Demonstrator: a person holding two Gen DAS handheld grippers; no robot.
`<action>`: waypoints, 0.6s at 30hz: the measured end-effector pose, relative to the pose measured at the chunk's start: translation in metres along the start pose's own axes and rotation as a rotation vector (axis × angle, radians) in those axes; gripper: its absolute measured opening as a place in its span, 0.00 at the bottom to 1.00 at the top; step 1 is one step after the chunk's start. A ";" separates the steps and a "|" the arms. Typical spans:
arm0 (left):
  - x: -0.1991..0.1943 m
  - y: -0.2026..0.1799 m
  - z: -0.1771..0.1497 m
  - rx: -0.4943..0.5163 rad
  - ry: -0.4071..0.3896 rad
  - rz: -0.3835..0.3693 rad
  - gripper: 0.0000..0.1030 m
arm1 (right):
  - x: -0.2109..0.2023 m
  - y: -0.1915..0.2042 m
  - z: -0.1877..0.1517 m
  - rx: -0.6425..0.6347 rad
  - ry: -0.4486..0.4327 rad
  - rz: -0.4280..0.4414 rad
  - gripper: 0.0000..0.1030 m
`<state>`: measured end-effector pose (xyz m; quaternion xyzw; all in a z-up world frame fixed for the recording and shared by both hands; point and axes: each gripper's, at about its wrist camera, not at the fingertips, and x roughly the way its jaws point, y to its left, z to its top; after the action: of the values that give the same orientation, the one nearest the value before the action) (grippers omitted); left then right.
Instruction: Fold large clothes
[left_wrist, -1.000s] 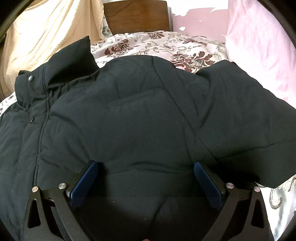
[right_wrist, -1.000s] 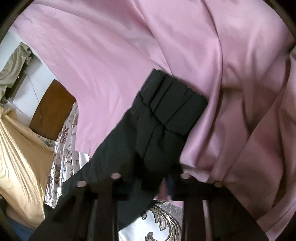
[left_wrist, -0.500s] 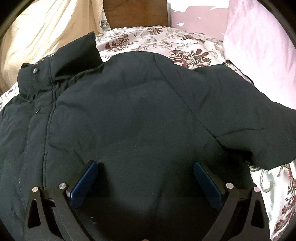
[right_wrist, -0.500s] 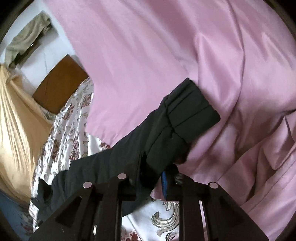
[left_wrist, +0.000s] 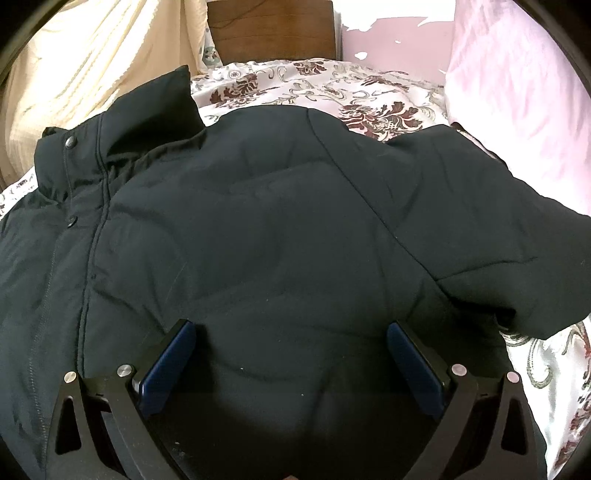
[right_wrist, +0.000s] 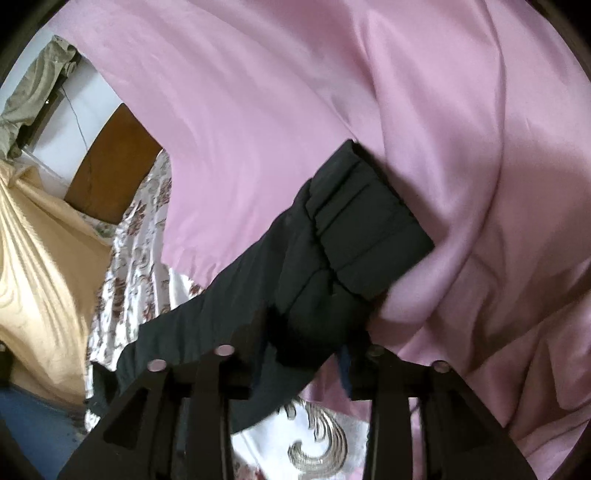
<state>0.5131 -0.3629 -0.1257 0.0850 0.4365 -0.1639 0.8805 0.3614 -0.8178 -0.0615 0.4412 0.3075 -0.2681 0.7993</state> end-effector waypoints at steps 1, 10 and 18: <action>0.000 0.000 0.000 0.000 -0.001 0.000 1.00 | -0.005 -0.002 -0.001 -0.003 0.001 0.007 0.48; 0.001 -0.002 -0.001 0.005 -0.004 0.008 1.00 | -0.017 -0.028 0.008 0.068 -0.062 0.018 0.58; -0.009 0.007 0.002 -0.022 0.014 -0.051 1.00 | -0.053 0.024 -0.016 -0.093 -0.253 -0.105 0.15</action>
<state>0.5119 -0.3547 -0.1169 0.0654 0.4465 -0.1809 0.8739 0.3386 -0.7847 -0.0169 0.3498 0.2391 -0.3484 0.8361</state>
